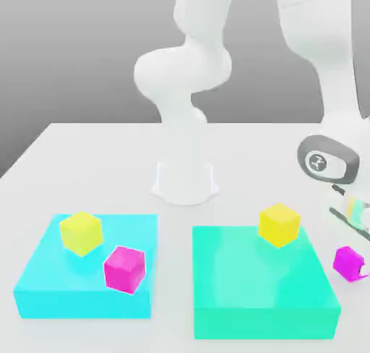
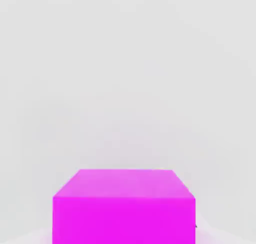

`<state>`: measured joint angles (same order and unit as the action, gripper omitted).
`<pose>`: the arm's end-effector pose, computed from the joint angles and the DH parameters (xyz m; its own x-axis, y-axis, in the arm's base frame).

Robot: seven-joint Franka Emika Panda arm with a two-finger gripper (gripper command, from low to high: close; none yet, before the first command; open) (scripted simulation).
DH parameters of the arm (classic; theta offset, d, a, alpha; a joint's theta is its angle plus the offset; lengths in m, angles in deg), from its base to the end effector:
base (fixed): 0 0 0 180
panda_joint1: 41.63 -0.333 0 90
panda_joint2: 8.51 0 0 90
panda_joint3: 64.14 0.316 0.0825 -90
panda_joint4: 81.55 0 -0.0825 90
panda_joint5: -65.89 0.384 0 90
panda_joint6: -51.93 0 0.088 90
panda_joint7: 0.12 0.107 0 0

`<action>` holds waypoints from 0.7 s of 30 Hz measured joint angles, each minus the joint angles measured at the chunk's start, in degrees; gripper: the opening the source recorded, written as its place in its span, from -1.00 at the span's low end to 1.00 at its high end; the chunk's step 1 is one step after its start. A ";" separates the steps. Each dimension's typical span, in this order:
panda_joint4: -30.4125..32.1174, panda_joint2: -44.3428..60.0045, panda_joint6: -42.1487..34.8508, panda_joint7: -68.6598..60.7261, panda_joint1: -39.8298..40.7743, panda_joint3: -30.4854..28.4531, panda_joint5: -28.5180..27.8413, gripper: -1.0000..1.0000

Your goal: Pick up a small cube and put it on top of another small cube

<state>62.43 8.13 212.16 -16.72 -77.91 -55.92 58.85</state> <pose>0.3230 0.3308 0.1712 0.3844 0.9232 -0.0017 0.9232 -0.3844 -0.0002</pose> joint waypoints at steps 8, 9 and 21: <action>3.17 -14.36 -10.29 4.58 14.16 -11.19 2.07 -1.00; 3.57 -16.17 -11.62 5.75 18.04 -12.52 1.96 -1.00; 8.23 -21.44 -12.81 11.41 34.58 -23.81 5.25 -1.00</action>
<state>70.65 -13.31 199.35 -5.31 -43.33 -79.73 64.11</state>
